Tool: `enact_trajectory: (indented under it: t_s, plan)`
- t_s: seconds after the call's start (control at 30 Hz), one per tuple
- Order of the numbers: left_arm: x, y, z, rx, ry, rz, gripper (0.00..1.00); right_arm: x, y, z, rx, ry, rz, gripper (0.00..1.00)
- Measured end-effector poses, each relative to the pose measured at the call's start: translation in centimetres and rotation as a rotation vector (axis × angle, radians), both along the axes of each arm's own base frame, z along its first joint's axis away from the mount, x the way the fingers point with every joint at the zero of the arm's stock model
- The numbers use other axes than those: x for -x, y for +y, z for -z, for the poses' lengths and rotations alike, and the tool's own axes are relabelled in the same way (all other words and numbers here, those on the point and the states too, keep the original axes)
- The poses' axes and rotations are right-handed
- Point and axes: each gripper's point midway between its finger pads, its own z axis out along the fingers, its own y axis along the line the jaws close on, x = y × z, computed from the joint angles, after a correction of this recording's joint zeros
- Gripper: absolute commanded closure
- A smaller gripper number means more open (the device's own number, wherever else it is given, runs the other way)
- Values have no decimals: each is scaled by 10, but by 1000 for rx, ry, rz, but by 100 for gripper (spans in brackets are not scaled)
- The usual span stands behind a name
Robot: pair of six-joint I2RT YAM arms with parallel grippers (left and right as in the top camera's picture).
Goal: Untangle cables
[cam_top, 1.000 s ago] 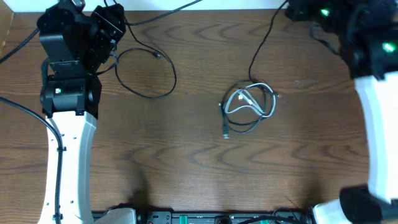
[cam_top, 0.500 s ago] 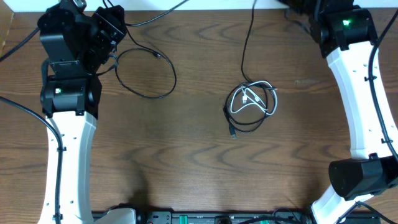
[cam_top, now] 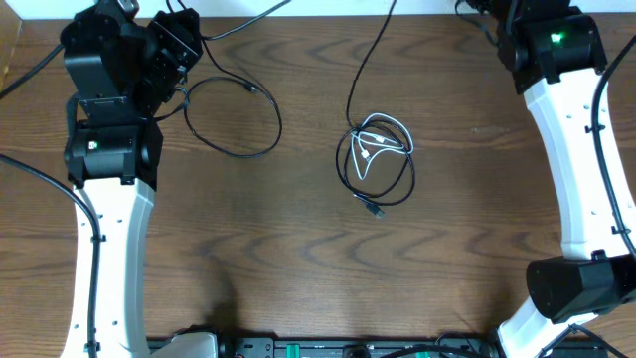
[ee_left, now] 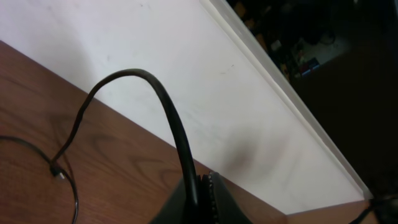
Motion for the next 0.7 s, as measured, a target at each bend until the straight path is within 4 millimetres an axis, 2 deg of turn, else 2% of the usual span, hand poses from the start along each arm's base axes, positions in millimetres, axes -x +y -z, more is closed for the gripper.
enact_trajectory:
  t_s: [0.1,0.17,0.23,0.37,0.43,0.53,0.6,0.7]
  plan:
    - [0,0,1,0,5,0,93,3,-3,18,117,28,11,99]
    - [0,0,1,0,6,0,93,1,-2,12,147,-12,5,99]
    - [1,0,3,1,11,0,93,-3,3,-9,134,-107,-12,98]
    - [1,0,5,2,22,0,93,-1,14,-69,10,-320,-70,99]
    - [2,0,5,2,23,1,93,7,16,-97,-62,-405,-107,98]
    - [2,-3,4,5,21,13,92,25,9,-126,-130,-459,-142,99]
    - [3,-5,3,7,16,23,93,35,5,-134,-130,-464,-153,99]
    - [4,-6,3,8,17,27,93,41,-4,-117,-88,-362,-135,99]
